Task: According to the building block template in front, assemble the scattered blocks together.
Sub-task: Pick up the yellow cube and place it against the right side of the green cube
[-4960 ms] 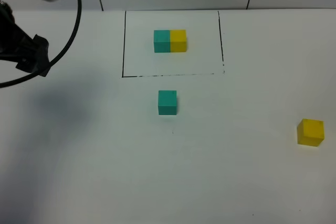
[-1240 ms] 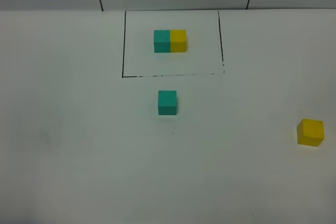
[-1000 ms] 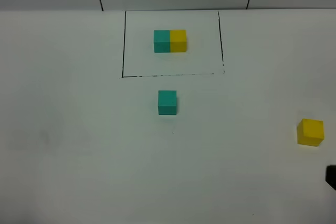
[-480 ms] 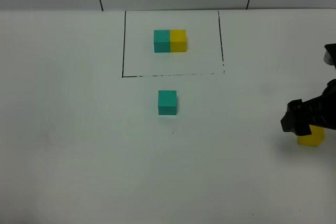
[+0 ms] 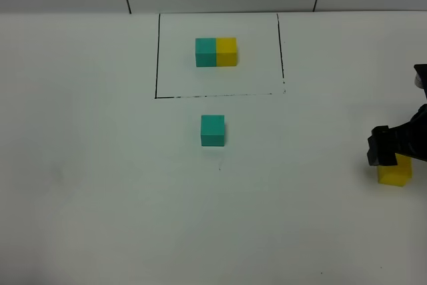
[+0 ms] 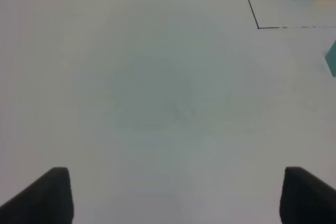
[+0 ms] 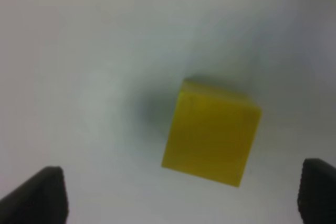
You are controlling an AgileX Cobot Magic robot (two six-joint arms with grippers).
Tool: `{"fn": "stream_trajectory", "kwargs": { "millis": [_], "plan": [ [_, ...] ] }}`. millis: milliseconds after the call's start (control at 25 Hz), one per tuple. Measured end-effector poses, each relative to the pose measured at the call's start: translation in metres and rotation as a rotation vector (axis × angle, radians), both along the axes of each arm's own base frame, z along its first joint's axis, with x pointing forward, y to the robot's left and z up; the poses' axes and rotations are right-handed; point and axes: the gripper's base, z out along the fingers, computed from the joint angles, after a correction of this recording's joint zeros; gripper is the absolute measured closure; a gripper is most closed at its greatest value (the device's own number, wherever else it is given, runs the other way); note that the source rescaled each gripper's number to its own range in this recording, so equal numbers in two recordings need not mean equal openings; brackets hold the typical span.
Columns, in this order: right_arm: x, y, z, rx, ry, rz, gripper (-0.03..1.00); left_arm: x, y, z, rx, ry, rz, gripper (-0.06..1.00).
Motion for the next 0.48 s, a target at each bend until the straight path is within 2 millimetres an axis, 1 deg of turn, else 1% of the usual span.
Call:
{"fn": "stream_trajectory", "kwargs": {
  "millis": [280,480],
  "plan": [
    [0.006,-0.008,-0.014,-0.009,0.025,-0.022,0.14,0.000,0.000,0.000,0.000,0.000,0.000,0.23],
    [0.008,-0.009,-0.028,-0.006,0.064,-0.023,0.14,0.000,0.000,0.000,0.000,0.000,0.000,0.23]
  ]
}}
